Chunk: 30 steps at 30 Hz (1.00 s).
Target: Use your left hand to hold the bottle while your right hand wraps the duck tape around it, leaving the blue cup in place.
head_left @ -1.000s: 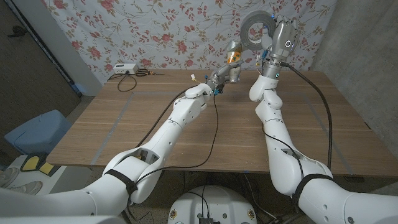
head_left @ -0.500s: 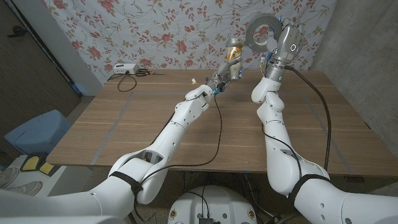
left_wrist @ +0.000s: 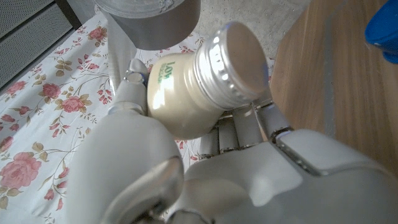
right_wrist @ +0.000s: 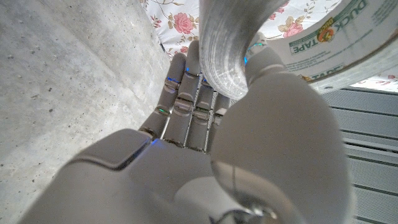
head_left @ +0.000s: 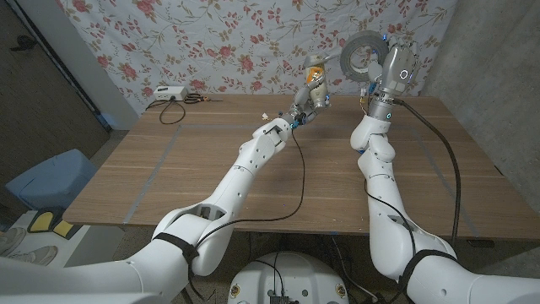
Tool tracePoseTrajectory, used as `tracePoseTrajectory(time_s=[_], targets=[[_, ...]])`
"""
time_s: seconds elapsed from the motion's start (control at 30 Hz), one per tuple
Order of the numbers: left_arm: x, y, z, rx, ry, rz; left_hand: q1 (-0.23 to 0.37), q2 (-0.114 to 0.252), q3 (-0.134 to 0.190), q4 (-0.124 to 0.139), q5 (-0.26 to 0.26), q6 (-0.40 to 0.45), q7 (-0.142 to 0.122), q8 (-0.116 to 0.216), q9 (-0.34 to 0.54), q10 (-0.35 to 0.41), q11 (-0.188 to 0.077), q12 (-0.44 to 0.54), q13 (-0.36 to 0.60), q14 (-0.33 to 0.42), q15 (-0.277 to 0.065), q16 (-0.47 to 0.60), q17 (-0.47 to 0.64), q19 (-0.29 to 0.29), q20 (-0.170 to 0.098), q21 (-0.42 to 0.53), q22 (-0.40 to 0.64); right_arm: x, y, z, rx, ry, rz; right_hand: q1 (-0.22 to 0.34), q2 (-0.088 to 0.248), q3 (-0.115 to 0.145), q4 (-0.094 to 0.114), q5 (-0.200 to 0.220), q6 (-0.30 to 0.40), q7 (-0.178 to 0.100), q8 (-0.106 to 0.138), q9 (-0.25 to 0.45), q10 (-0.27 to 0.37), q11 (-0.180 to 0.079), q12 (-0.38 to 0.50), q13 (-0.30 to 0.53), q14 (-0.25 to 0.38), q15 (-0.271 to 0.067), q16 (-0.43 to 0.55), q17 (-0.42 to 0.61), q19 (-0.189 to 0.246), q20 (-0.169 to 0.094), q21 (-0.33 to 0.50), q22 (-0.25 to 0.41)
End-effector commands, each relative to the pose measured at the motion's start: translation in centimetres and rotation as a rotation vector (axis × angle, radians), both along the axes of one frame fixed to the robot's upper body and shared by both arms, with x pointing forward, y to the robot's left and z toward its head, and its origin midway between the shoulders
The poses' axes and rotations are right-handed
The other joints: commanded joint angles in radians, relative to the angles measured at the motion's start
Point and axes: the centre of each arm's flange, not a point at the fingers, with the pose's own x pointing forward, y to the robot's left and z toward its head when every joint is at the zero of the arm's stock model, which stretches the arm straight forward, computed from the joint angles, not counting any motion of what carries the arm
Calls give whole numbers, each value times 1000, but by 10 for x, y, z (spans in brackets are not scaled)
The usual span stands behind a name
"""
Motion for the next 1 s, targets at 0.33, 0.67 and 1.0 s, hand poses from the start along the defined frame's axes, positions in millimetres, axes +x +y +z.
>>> tracePoseTrajectory(time_s=[0.33, 0.67, 1.0], targets=[[-17, -28, 0, 6, 173, -447, -251, 194, 464, 317, 5, 211, -162, 432, 262, 367, -347, 305, -12, 244, -238, 31, -41, 41, -10, 17, -2, 44, -8, -13, -71, 143, -69, 125, 132, 46, 5, 7, 105, -118, 0, 1, 87, -107, -11, 19, 106, -206, 6, 3, -29, -77, 19, 1], [-25, -25, 3, -4, 160, -524, -279, 195, 486, 314, 8, 210, -160, 459, 298, 369, -349, 317, -8, 252, -239, 52, -80, 53, -12, 20, -2, 58, -10, -9, -44, 179, -56, 129, 137, 30, 6, 10, 109, -119, 1, 1, 90, -110, -15, 19, 105, -207, 9, 6, -30, -82, 27, -3], [-27, -33, 10, -51, 78, -623, -300, 196, 498, 311, 8, 210, -162, 467, 301, 370, -347, 324, -14, 248, -237, 73, -95, 52, -13, 27, 0, 67, -10, -12, -16, 207, -44, 135, 142, 16, 7, 13, 112, -117, 1, 0, 97, -106, -20, 15, 101, -207, 7, 5, -28, -82, 31, -7]])
